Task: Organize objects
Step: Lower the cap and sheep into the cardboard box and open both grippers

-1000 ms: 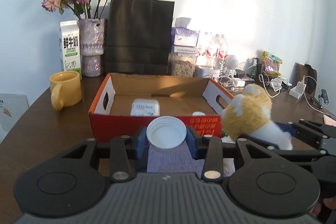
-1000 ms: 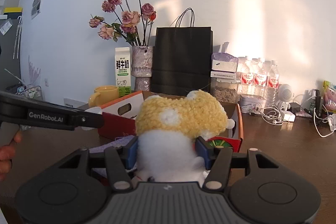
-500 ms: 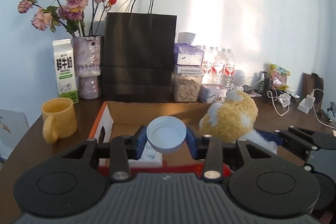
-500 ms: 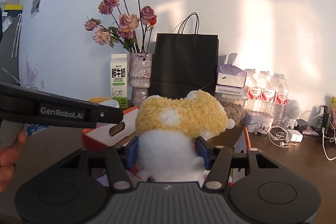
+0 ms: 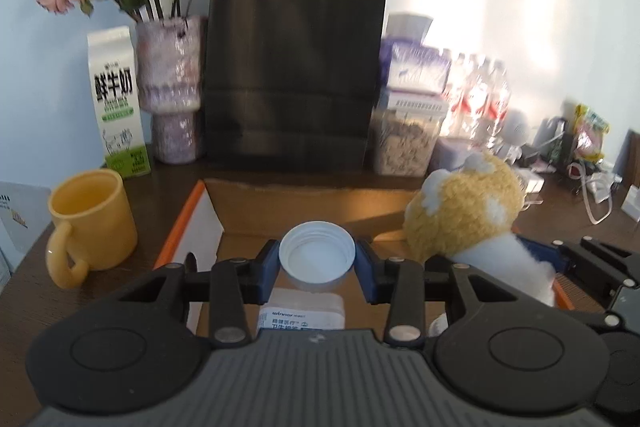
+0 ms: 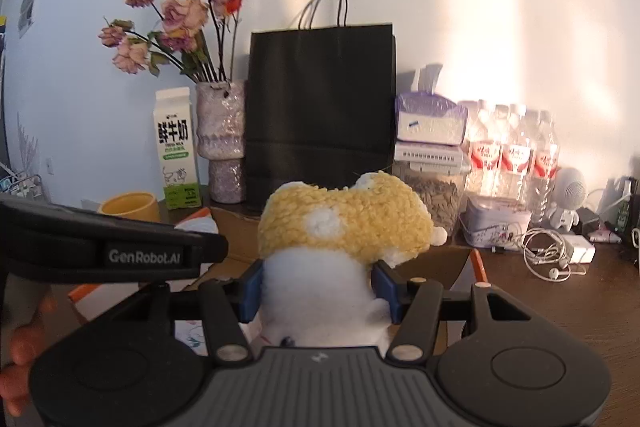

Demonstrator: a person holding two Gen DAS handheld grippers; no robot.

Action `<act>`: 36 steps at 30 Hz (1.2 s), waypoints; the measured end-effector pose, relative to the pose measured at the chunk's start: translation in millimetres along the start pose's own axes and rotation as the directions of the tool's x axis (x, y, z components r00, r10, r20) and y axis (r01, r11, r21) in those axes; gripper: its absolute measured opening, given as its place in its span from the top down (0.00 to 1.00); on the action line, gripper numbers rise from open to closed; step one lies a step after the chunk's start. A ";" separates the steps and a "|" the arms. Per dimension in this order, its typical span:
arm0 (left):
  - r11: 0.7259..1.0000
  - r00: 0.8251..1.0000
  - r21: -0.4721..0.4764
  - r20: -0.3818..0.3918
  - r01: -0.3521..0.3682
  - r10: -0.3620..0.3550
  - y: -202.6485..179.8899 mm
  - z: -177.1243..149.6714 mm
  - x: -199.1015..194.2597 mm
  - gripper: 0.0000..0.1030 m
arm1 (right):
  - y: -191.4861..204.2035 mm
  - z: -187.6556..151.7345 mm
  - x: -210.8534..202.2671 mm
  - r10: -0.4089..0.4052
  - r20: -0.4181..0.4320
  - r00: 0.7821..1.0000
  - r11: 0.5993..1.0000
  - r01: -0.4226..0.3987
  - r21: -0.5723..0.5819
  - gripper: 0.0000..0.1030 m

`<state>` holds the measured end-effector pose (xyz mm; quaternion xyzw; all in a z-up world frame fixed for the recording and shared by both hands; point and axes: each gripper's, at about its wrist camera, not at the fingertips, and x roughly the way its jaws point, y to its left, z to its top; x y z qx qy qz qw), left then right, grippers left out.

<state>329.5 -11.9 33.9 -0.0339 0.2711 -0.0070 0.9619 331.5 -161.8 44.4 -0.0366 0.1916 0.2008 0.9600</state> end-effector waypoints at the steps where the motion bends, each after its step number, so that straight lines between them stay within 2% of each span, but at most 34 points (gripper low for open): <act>1: 1.000 1.000 0.004 -0.008 -0.003 0.003 0.3 -1.0 4.9 0.61 | -1.4 -1.6 4.8 -0.002 -0.011 1.000 1.000 0.002 0.002 0.46; 6: 1.000 1.000 0.013 -0.021 0.007 -0.006 -1.8 -1.2 18.4 0.60 | -8.0 -9.2 18.2 -0.005 -0.051 0.999 1.000 0.006 0.008 0.46; 8: 1.000 1.000 0.015 -0.021 0.016 -0.016 -2.9 -2.0 20.6 0.55 | -10.3 -11.6 19.6 -0.005 -0.063 0.998 1.000 0.006 0.011 0.43; 9: 1.000 1.000 0.009 -0.019 0.018 -0.018 -2.6 -2.4 21.2 0.31 | -11.4 -12.2 19.8 -0.011 -0.068 0.998 1.000 0.012 0.013 0.40; 10: 1.000 1.000 -0.001 -0.015 0.013 -0.013 -1.5 -3.0 21.1 0.02 | -12.1 -12.6 19.8 -0.016 -0.072 0.997 1.000 0.017 0.012 0.35; 11: 1.000 1.000 -0.006 0.004 0.000 0.001 -1.0 -3.8 18.8 0.00 | -12.8 -12.9 18.9 -0.024 -0.072 0.997 1.000 0.025 0.014 0.19; 12: 1.000 1.000 -0.003 0.027 -0.014 0.015 -1.2 -4.2 16.0 0.00 | -13.3 -12.5 17.7 -0.031 -0.064 0.997 0.999 0.032 0.017 0.03; 13: 1.000 0.999 0.007 0.034 -0.020 0.019 -1.4 -4.7 13.5 0.00 | -13.8 -11.9 15.9 -0.038 -0.055 0.998 0.999 0.039 0.019 0.00; 26: 1.000 0.999 0.006 0.045 -0.007 0.006 4.2 -10.3 -9.1 0.00 | -9.8 -9.2 -1.3 -0.050 -0.018 0.999 0.999 0.050 0.010 0.00; 36: 1.000 0.996 -0.013 0.082 0.020 -0.019 15.4 -22.1 -53.8 0.00 | -4.9 -15.0 -41.1 -0.030 0.036 0.999 1.000 0.030 0.004 0.00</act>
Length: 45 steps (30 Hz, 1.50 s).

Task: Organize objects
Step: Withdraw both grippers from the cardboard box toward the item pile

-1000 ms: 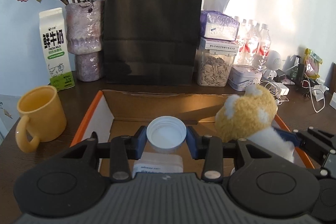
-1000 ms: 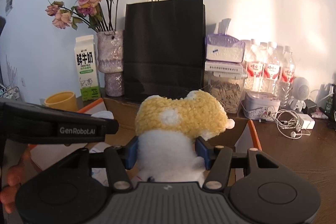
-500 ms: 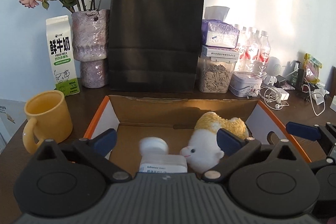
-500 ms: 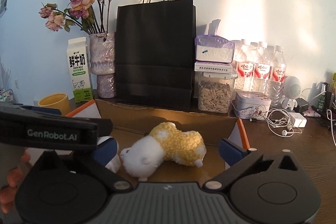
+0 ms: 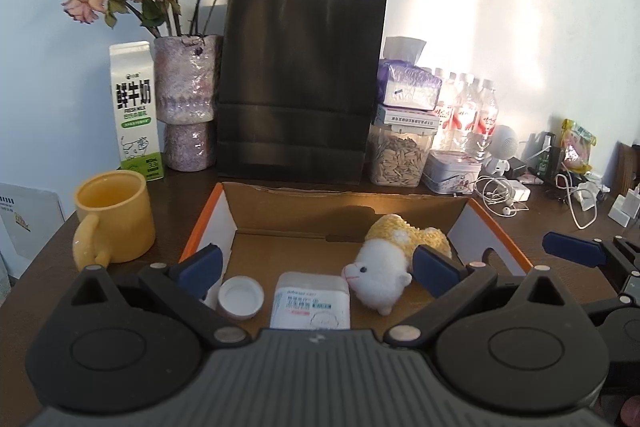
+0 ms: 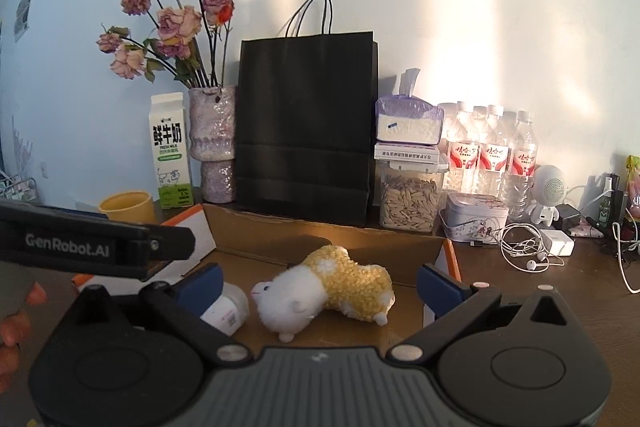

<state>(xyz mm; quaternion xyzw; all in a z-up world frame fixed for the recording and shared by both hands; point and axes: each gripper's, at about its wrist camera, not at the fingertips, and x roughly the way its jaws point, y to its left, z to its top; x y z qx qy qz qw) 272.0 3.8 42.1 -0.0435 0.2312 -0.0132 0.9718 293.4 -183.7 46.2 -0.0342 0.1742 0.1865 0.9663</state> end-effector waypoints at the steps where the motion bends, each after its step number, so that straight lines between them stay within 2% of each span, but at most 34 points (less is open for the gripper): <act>1: 1.000 1.000 0.001 0.005 0.002 -0.002 1.2 -2.0 -6.1 0.00 | 0.2 -1.1 -5.2 0.002 0.005 1.000 1.000 -0.002 0.001 0.00; 13: 0.999 0.999 0.046 0.034 0.011 -0.013 5.8 -33.2 -72.5 0.00 | 9.1 -27.6 -78.8 0.025 0.031 0.999 0.999 -0.024 -0.025 0.00; 26: 0.999 1.000 0.044 0.005 -0.001 0.001 18.3 -83.7 -117.9 0.00 | 12.5 -80.9 -128.2 0.051 -0.080 0.995 0.999 -0.053 -0.012 0.00; 37: 1.000 0.999 0.028 -0.037 0.009 -0.008 19.4 -105.5 -134.6 0.00 | 8.4 -109.6 -144.5 0.072 -0.165 0.984 0.997 -0.076 -0.017 0.00; 45: 0.999 0.999 0.041 -0.041 0.023 -0.021 18.6 -106.6 -143.8 0.00 | 7.9 -122.1 -132.5 0.099 -0.212 0.972 0.995 -0.098 0.018 0.12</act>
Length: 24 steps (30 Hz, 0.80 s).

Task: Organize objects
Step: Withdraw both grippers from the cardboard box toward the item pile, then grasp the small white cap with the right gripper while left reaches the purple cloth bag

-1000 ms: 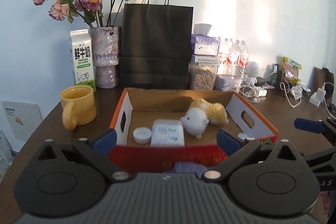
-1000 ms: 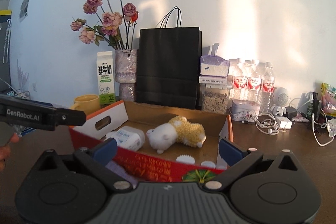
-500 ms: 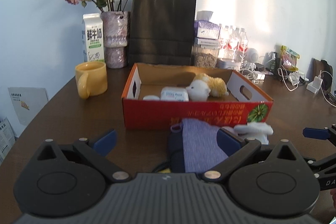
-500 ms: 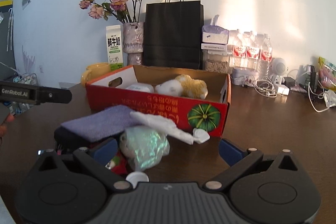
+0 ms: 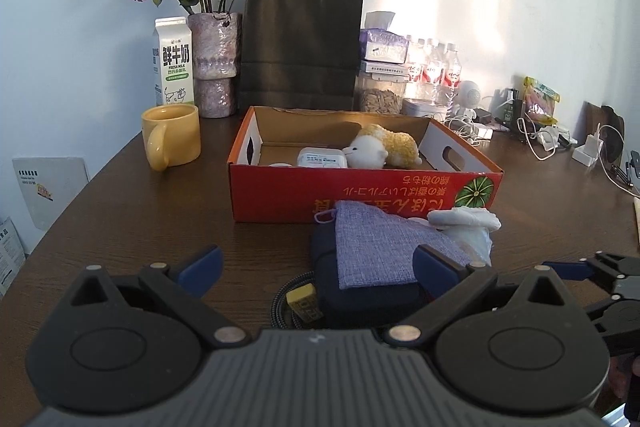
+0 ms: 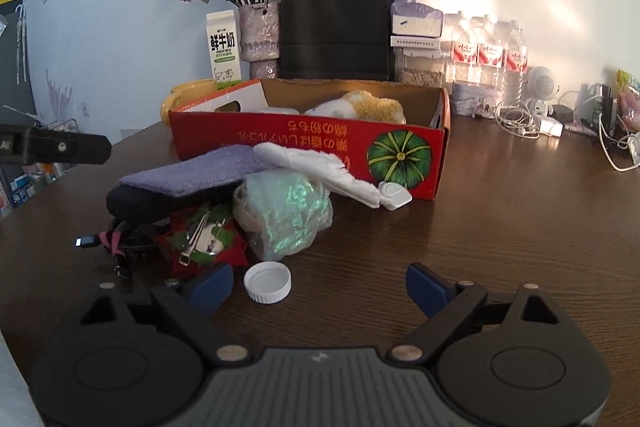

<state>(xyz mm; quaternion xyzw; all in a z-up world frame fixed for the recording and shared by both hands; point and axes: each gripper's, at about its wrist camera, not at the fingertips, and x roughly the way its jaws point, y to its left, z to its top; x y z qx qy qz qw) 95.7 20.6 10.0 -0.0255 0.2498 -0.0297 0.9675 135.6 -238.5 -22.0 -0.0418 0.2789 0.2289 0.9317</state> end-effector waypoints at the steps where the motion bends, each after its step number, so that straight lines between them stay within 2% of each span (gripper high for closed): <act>1: 1.000 1.000 -0.001 0.000 -0.001 0.001 0.3 0.0 -0.2 0.00 | 0.9 -0.5 1.6 0.006 -0.004 1.000 1.000 -0.006 -0.002 0.13; 6: 1.000 1.000 -0.010 -0.007 0.000 0.000 1.0 -3.3 -1.0 0.00 | 4.1 -1.8 10.2 0.016 -0.033 0.999 1.000 -0.017 -0.010 0.17; 13: 0.999 1.000 -0.041 -0.010 -0.027 0.027 10.8 -8.4 -5.0 0.00 | 0.8 -2.4 10.1 0.035 -0.030 0.999 0.999 -0.035 -0.007 0.22; 18: 0.997 0.999 -0.062 -0.015 -0.045 0.044 21.6 -10.8 -6.1 0.00 | 2.2 0.1 16.9 0.038 -0.050 0.998 0.999 -0.039 -0.019 0.33; 22: 0.996 0.999 -0.076 -0.018 -0.044 0.043 27.3 -11.2 -4.3 0.00 | 8.4 1.9 21.7 0.047 -0.060 0.997 0.998 -0.049 -0.038 0.35; 24: 0.996 0.999 -0.078 -0.019 -0.039 0.038 27.8 -12.2 -3.8 0.00 | 12.0 2.6 22.4 0.049 -0.061 0.997 0.997 -0.052 -0.052 0.47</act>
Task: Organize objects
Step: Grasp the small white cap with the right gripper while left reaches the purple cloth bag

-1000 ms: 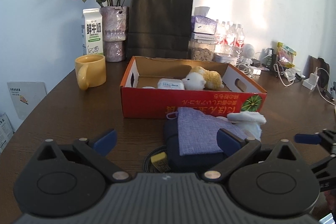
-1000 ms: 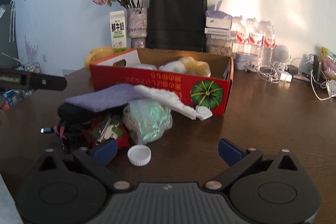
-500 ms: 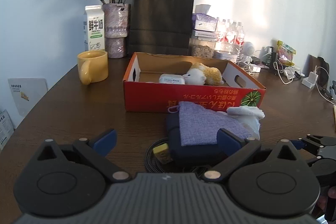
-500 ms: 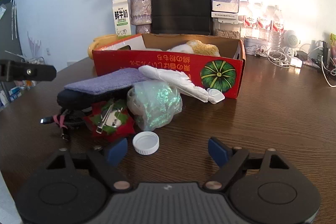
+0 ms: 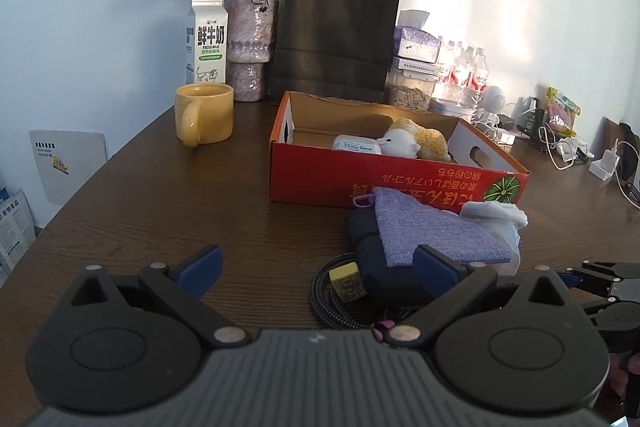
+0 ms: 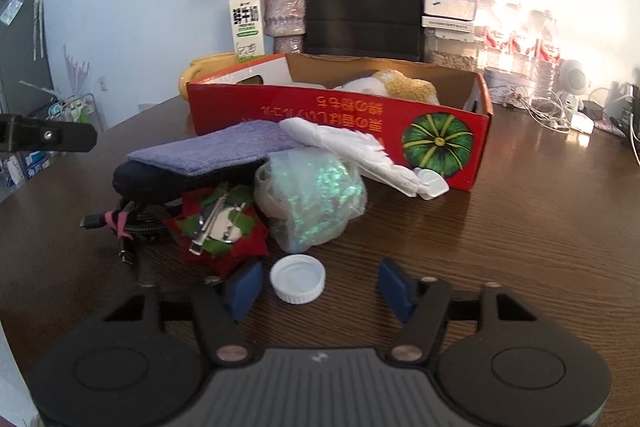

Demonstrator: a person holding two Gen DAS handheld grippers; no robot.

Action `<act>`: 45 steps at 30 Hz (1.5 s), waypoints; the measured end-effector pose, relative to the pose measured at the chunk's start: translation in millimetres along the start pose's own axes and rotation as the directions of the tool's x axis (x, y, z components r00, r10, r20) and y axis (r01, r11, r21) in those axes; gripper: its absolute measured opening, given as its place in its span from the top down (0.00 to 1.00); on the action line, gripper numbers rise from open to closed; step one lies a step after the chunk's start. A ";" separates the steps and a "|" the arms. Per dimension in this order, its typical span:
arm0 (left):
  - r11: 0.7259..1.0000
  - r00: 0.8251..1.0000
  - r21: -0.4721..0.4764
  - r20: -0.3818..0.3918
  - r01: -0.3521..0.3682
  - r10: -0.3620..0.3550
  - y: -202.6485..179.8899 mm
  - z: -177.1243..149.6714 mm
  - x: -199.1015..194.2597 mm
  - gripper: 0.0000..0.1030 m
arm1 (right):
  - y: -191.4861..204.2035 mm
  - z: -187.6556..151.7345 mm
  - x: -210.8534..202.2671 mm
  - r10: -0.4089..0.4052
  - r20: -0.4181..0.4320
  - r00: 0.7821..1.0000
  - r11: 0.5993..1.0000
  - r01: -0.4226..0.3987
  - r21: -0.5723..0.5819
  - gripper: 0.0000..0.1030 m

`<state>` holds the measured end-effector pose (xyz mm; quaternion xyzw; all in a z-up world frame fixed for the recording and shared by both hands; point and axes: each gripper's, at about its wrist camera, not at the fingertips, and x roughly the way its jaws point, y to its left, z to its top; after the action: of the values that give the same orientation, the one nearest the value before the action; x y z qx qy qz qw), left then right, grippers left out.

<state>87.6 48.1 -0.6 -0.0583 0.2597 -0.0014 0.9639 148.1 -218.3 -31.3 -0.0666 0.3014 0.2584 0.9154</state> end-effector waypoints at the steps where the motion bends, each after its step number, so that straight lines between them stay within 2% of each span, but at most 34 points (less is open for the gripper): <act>1: 1.000 1.000 0.000 -0.001 0.002 -0.002 -0.1 -0.3 0.4 0.00 | 1.3 0.7 0.3 -0.001 0.000 1.000 1.000 0.001 -0.005 0.51; 3: 1.000 1.000 -0.002 -0.004 0.005 -0.005 0.1 -1.0 1.0 0.00 | 2.8 1.3 0.1 0.006 0.000 1.000 1.000 -0.006 -0.011 0.65; 5: 1.000 1.000 -0.005 -0.007 0.007 -0.007 0.4 -1.3 2.1 0.00 | 4.5 1.5 -0.4 0.007 0.000 1.000 1.000 -0.007 -0.020 0.73; 13: 1.000 0.999 0.005 -0.025 0.027 -0.027 -3.0 -0.9 11.4 0.00 | 5.2 1.1 -3.7 0.002 0.033 0.999 1.000 -0.002 -0.009 0.73; 17: 0.999 0.998 0.003 -0.049 0.033 -0.033 -7.6 4.0 24.0 0.00 | -2.0 5.4 -10.8 -0.033 0.079 0.996 0.999 0.032 0.013 0.73; 26: 0.997 0.997 0.042 -0.043 0.059 -0.057 -30.3 16.7 31.6 0.00 | -25.8 16.6 -16.6 -0.118 0.160 0.980 0.993 0.114 0.034 0.73; 45: 0.994 0.996 0.096 -0.070 0.052 -0.046 -62.8 27.8 47.2 0.00 | -32.8 12.9 -19.0 -0.095 0.221 0.971 0.995 0.088 0.039 0.73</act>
<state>144.1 -12.8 6.7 -0.0174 0.2905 -0.0397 0.9559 158.6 -251.1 -10.8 -0.0377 0.1974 0.2173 0.9552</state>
